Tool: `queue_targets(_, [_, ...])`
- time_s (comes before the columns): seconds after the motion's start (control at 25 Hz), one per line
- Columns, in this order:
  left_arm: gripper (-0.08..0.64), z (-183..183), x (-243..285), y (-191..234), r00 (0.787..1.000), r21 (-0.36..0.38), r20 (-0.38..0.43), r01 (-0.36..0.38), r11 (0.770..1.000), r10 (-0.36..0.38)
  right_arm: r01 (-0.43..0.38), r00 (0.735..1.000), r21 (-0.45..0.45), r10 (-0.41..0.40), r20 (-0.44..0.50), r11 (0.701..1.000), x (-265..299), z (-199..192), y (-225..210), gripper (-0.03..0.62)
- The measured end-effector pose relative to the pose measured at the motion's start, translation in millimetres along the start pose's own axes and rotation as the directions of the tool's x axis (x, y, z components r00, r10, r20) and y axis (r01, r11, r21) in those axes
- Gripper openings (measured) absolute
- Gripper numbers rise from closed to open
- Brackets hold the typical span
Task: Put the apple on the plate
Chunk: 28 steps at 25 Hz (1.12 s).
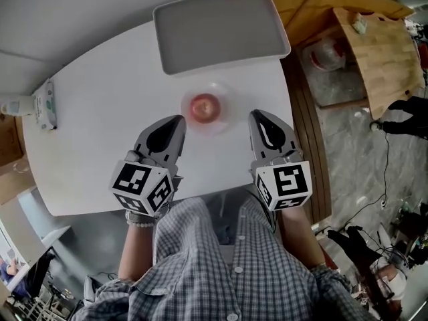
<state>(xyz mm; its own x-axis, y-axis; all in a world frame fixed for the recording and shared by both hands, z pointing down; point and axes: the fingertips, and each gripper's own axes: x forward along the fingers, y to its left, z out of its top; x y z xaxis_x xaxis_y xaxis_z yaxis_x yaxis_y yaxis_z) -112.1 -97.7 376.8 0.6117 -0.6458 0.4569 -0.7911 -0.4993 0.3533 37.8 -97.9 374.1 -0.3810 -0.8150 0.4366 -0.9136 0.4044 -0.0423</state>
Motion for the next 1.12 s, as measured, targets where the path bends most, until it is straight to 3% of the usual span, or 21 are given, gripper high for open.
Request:
queue_targets(0.24, [0.009, -32.7, 19.5, 25.5, 0.997, -0.056, -0.071, -0.024, 0.998, 0.020, 0.040, 0.995, -0.001, -0.040, -0.089, 0.999, 25.7, -33.3, -9.9, 0.029])
queue_targets(0.56, [0.009, -69.5, 32.6, 42.9, 0.987, -0.087, -0.156, -0.055, 0.995, 0.041, -0.039, 0.965, -0.011, 0.035, -0.259, 0.999, 55.5, -82.4, 7.3, 0.029])
queue_targets(0.76, [0.011, -90.9, 37.6, 55.1, 0.974, -0.129, -0.218, -0.092, 0.987, 0.063, -0.068, 0.936, 0.065, 0.086, -0.342, 0.996, 65.0, -107.0, 16.6, 0.035])
queue_targets(0.92, [0.012, -104.4, 41.0, 60.2, 0.964, -0.139, -0.257, -0.100, 0.985, 0.062, -0.091, 0.918, 0.162, 0.146, -0.368, 0.983, 68.6, -117.9, 22.3, 0.110])
queue_targets(1.04, [0.086, -112.0, 45.4, 58.2, 0.960, -0.154, -0.276, -0.091, 0.984, 0.045, -0.085, 0.908, 0.198, 0.157, -0.389, 0.977, 70.2, -124.5, 20.5, 0.114])
queue_targets(1.12, [0.094, -116.7, 48.5, 57.6, 0.956, -0.158, -0.291, -0.094, 0.983, 0.045, -0.082, 0.903, 0.213, 0.164, -0.397, 0.973, 71.2, -127.0, 19.5, 0.114])
